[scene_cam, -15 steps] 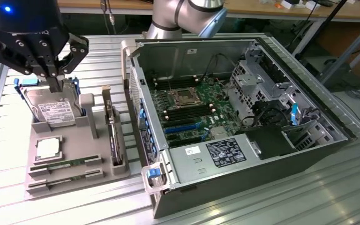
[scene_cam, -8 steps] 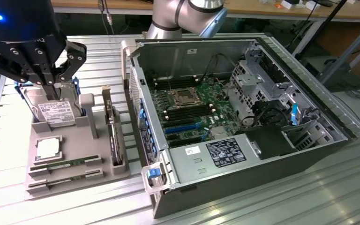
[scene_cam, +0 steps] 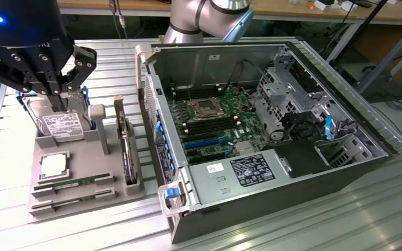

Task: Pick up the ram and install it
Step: 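Pick up the ram and move it above insertion slot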

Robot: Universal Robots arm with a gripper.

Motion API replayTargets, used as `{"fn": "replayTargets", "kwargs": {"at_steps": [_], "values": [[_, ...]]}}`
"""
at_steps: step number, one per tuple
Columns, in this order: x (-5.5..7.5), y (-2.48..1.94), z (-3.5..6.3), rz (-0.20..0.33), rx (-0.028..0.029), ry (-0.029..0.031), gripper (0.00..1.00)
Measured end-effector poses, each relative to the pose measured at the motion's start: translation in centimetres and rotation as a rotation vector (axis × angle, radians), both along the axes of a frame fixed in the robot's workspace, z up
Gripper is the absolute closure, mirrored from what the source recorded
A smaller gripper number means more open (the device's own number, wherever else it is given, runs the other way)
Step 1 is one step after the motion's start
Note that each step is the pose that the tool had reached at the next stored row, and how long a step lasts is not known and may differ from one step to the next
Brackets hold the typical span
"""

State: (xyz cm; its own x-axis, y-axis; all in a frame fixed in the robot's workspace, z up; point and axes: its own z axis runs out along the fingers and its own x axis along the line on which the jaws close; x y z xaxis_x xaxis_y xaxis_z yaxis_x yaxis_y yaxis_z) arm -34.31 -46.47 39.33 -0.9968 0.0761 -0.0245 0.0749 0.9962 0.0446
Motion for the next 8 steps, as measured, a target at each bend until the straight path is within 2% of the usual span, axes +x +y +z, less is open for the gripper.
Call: {"fn": "replayTargets", "kwargs": {"at_steps": [4, 8], "values": [[0.0, 0.0, -0.01, 0.0, 0.0, 0.0002, 0.89], [0.0, 0.0, -0.84, 0.0, 0.0, 0.0003, 0.89]]}}
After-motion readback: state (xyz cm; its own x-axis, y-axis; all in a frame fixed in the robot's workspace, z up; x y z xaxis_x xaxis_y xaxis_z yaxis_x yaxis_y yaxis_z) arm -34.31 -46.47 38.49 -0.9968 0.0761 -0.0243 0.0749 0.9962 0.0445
